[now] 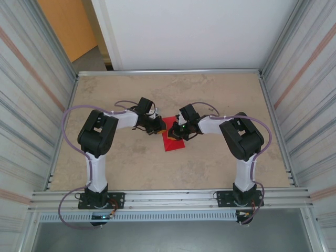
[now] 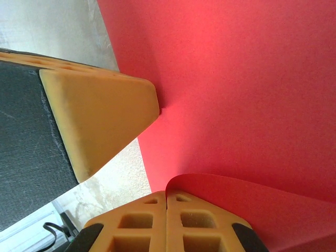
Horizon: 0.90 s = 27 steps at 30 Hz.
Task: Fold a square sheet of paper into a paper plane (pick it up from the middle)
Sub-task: Fold the triangle a second time at the center of the table.
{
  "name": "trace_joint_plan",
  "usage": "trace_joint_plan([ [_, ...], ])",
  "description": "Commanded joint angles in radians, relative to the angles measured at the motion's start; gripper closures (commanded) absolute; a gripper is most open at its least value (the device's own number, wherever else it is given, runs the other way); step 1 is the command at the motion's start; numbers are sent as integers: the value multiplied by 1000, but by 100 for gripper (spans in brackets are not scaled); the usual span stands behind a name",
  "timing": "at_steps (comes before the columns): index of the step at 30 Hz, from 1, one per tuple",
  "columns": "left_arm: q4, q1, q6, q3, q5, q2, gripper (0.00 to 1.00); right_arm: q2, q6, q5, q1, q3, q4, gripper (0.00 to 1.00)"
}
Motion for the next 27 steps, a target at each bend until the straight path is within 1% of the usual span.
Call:
trace_joint_plan([
  [1, -41, -5, -5, -32, -20, 20, 88, 18, 21, 5, -1, 12, -3, 100],
  [24, -38, -5, -9, -35, -17, 14, 89, 46, 10, 9, -1, 25, -34, 100],
  [27, -41, -5, -7, -32, -16, 7, 89, 48, 8, 14, 0, 26, -44, 98],
])
